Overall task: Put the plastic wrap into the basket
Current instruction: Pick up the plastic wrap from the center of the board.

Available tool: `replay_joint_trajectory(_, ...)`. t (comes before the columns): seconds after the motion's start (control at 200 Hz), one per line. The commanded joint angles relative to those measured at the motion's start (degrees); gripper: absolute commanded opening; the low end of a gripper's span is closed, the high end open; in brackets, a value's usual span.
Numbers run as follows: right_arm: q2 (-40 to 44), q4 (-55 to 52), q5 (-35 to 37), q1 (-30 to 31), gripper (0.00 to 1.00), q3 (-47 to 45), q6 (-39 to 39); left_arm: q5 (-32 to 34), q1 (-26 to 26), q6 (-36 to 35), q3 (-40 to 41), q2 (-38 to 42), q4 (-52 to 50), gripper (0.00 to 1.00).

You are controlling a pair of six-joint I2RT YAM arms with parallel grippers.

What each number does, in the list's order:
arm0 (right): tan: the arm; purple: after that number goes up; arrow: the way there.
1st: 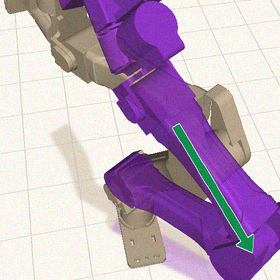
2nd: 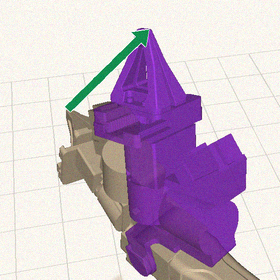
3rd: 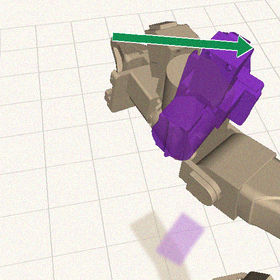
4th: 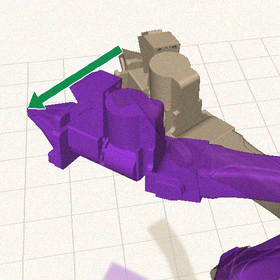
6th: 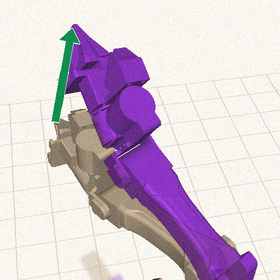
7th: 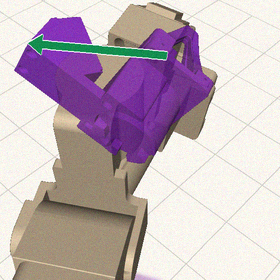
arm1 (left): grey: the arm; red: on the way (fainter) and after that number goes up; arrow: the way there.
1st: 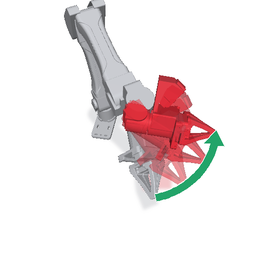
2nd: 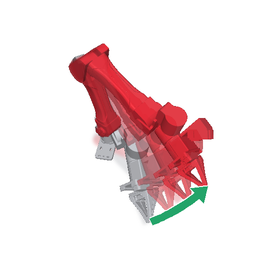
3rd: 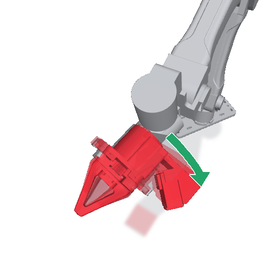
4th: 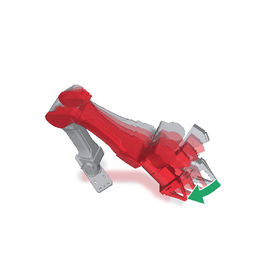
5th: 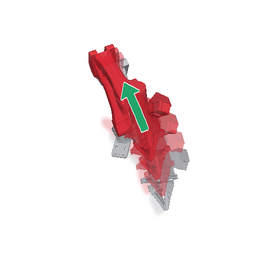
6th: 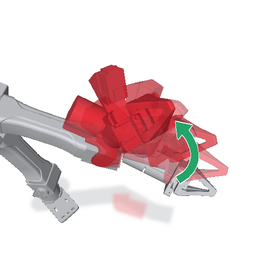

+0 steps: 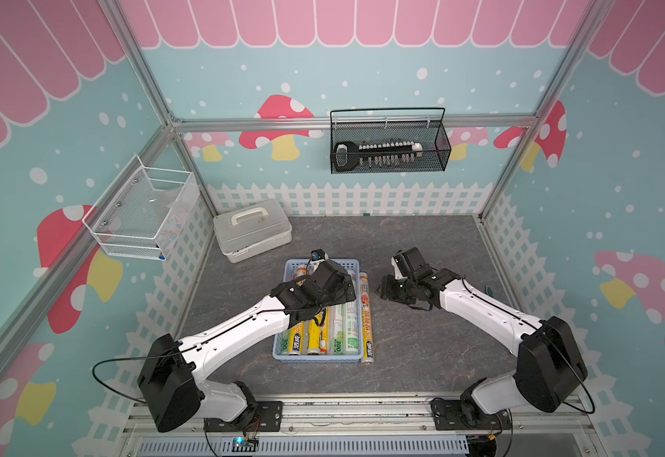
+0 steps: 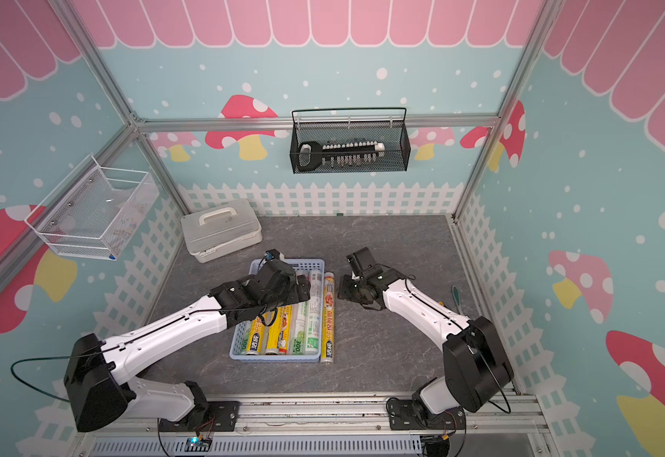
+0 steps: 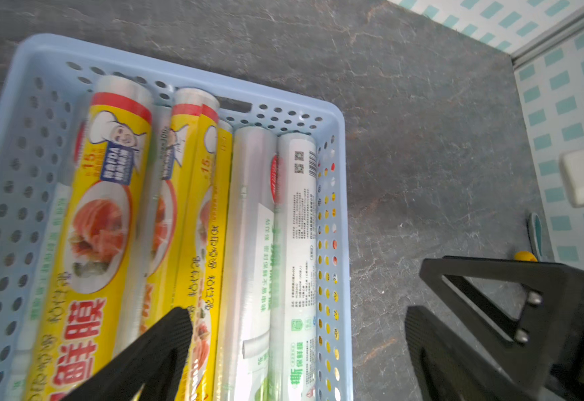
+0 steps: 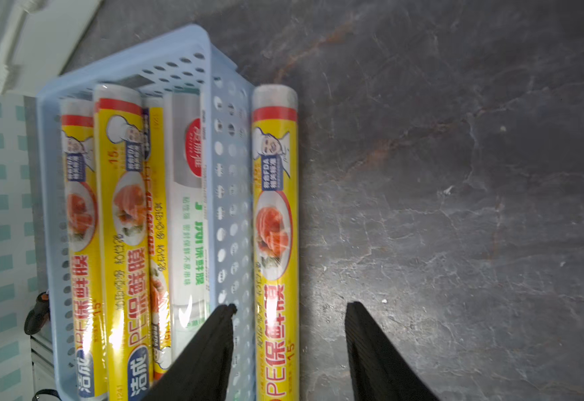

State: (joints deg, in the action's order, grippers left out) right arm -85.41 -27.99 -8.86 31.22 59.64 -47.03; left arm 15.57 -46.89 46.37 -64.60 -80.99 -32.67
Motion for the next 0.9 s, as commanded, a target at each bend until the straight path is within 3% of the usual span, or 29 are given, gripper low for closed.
replay_joint_trajectory(0.0,-2.9,-0.3,-6.9,0.0,0.52,-0.2,3.4,-2.7,-1.3,-2.2,-3.3,-3.1,0.3,0.99)
replay_joint_trajectory(0.21,-8.7,2.7,-14.9,0.1,0.54,0.4,4.6,-0.6,-3.4,-0.8,-5.2,-5.9,0.4,0.99)
replay_joint_trajectory(0.46,-12.8,3.9,-18.1,0.1,0.56,1.8,4.7,1.0,-3.4,-1.0,-4.6,-5.3,0.2,0.99)
replay_joint_trajectory(0.89,-19.4,-1.6,-16.5,0.4,0.56,6.3,8.9,1.7,-3.4,-0.6,-4.2,-5.3,0.2,0.99)
